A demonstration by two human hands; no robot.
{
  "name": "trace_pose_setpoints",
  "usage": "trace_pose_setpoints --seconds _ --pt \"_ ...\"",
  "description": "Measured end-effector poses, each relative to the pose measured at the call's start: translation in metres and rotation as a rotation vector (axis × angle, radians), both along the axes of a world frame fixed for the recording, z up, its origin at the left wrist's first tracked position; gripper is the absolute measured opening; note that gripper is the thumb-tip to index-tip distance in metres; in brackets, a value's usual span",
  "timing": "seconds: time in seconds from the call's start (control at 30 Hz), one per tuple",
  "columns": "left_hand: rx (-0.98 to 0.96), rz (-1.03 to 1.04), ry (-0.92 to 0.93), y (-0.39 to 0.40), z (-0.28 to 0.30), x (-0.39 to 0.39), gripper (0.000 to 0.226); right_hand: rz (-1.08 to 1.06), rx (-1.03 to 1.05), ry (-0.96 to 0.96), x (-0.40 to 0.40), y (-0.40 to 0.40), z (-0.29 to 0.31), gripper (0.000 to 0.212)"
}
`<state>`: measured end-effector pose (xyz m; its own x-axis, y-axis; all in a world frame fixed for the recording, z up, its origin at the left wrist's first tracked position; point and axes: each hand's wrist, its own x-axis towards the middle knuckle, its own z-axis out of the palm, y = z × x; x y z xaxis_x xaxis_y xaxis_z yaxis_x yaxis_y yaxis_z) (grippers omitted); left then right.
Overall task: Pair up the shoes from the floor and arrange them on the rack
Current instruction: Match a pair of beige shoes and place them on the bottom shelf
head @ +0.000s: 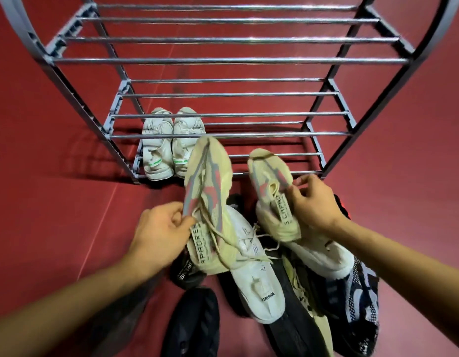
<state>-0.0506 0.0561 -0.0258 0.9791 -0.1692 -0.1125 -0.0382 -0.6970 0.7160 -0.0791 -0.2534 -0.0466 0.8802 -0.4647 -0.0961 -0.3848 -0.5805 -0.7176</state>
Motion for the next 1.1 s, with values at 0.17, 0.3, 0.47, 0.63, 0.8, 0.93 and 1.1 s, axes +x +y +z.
trace_pose_setpoints --seconds 0.17,0.3,0.47,0.63,0.8,0.93,1.1 --pt "0.191 -0.172 -0.111 -0.051 0.013 0.044 0.038 -0.150 -0.001 -0.023 0.059 -0.019 -0.013 0.014" --pt "0.223 -0.200 -0.042 -0.077 -0.007 0.056 0.031 -0.205 0.021 0.002 0.096 -0.017 -0.029 0.013" --pt "0.209 -0.181 -0.007 -0.077 -0.026 0.075 0.038 -0.248 0.050 0.045 0.127 -0.014 -0.040 0.017" --pt "0.299 -0.199 0.059 -0.084 -0.027 0.083 0.045 -0.298 0.061 0.063 0.140 -0.019 -0.043 0.021" --pt "0.372 -0.261 0.146 -0.075 -0.020 0.074 0.048 -0.313 0.119 0.049 0.135 -0.031 -0.046 0.018" --pt "0.302 -0.209 0.261 -0.077 -0.011 0.080 0.047 -0.299 0.065 0.026 0.135 -0.037 -0.041 0.014" --pt "0.280 -0.040 0.072 -0.105 -0.010 0.132 0.049 -0.319 0.139 -0.041 0.154 -0.030 -0.029 0.011"
